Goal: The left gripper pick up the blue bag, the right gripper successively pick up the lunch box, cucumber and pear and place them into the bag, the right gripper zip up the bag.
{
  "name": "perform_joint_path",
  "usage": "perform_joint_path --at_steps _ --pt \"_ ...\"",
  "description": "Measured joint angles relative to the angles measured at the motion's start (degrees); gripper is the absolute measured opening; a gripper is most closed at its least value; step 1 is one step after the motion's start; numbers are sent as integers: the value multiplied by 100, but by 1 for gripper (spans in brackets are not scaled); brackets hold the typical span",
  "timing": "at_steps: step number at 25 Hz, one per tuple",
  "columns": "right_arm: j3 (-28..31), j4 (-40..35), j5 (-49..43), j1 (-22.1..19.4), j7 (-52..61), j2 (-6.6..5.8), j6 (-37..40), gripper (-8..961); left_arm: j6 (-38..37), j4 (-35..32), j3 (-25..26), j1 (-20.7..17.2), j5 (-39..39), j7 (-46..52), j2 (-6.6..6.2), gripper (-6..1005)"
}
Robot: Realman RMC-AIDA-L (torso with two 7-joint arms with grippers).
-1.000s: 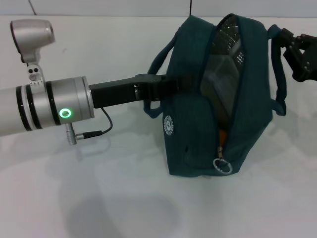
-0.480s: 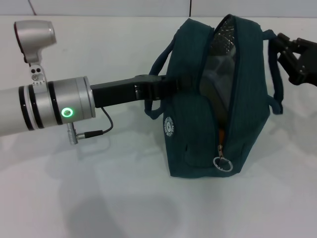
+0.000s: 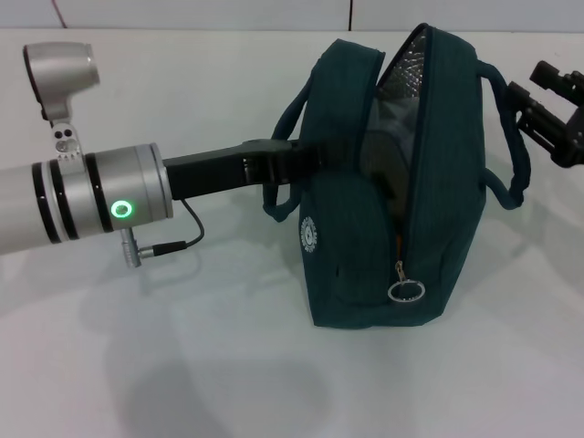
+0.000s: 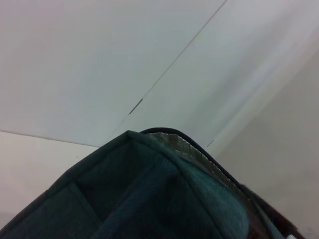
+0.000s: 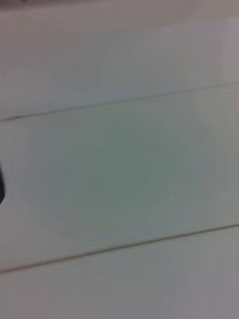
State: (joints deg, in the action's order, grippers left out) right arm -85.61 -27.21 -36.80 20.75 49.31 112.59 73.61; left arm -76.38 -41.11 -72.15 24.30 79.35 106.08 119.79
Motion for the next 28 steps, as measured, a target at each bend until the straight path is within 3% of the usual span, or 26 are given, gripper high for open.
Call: perform_joint_path --at_steps 5,16,22,28 --pt "-7 49 -353 -73 -181 -61 934 456 7 29 7 -4 -2 0 0 85" --pt "-7 3 -2459 -138 -332 -168 2402 801 87 65 8 2 -8 0 0 86" --pt "74 47 -2850 -319 -794 -118 2504 801 92 63 8 -12 -9 0 -6 87" --pt "1148 60 -2839 -561 -904 29 2577 801 92 61 8 -22 -7 0 -9 87"
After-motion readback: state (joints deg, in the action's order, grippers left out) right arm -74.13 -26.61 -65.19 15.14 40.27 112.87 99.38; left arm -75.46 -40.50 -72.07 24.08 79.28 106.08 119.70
